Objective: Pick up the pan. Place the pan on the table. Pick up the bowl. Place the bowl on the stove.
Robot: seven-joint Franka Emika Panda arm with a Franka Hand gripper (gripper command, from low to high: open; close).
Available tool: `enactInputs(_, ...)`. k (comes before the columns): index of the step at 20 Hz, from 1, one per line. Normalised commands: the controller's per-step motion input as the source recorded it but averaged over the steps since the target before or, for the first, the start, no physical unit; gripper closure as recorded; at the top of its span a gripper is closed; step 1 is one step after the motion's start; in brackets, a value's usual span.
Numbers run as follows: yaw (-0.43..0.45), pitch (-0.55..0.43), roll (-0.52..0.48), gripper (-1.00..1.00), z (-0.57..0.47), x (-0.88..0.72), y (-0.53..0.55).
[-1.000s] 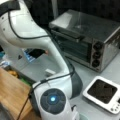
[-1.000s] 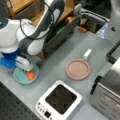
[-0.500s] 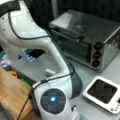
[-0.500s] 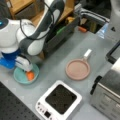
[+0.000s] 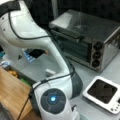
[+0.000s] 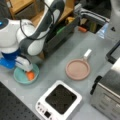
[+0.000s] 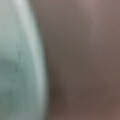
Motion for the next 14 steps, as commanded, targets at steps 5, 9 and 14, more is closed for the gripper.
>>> enactInputs(5,-0.014,-0.019,0.113,1.0,0.03,0.0,-0.02)
enactInputs(9,-0.017,-0.018,0.104,1.0,0.02,-0.01,-0.03)
enactInputs(14,-0.019,-0.02,0.105,1.0,0.01,-0.01,-0.02)
